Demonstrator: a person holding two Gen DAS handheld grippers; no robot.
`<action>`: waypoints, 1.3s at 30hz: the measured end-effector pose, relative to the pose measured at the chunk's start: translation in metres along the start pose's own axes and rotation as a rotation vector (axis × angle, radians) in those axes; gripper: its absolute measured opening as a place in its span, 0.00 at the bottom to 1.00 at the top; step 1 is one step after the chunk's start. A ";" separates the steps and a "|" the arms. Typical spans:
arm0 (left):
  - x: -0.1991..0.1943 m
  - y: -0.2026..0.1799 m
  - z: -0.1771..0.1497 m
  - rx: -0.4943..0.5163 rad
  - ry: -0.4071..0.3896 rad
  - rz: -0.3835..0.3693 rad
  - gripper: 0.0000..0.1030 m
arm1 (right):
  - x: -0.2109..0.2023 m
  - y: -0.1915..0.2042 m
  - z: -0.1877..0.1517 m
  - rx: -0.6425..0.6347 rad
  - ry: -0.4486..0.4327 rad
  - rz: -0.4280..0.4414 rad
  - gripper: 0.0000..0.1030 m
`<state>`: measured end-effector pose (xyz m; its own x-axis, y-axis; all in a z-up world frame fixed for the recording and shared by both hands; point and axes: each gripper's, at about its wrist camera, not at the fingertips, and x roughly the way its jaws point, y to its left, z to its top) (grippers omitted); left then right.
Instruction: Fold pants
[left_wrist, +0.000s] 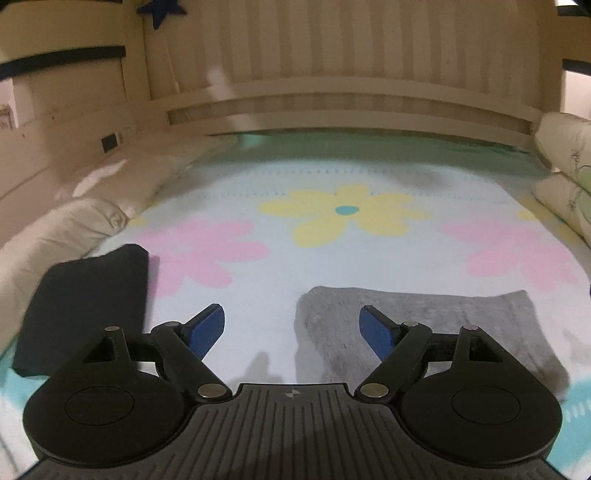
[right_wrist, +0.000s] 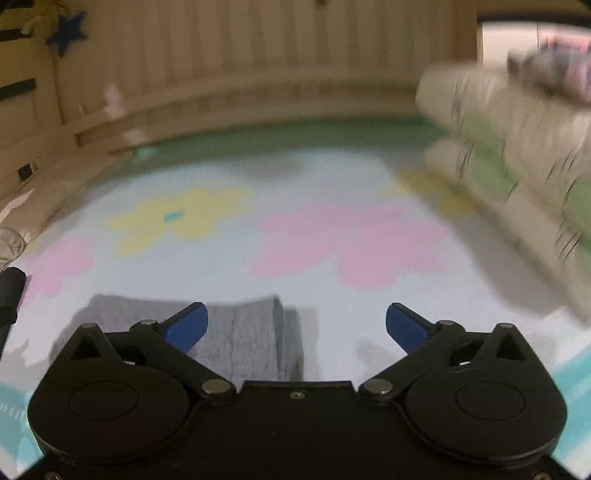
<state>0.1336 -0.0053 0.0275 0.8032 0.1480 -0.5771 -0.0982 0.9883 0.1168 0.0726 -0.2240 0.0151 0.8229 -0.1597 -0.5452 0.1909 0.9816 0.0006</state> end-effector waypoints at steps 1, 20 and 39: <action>-0.008 0.000 -0.001 -0.003 0.003 -0.009 0.78 | -0.014 0.002 0.000 -0.028 -0.008 0.007 1.00; -0.075 0.003 -0.060 -0.057 0.096 -0.079 0.78 | -0.103 0.034 -0.048 -0.059 0.148 0.046 0.99; -0.060 -0.005 -0.075 -0.007 0.149 -0.081 0.78 | -0.088 0.050 -0.068 -0.096 0.216 0.028 0.99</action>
<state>0.0415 -0.0162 0.0006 0.7126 0.0711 -0.6980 -0.0413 0.9974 0.0595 -0.0264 -0.1540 0.0065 0.6920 -0.1159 -0.7125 0.1090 0.9925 -0.0556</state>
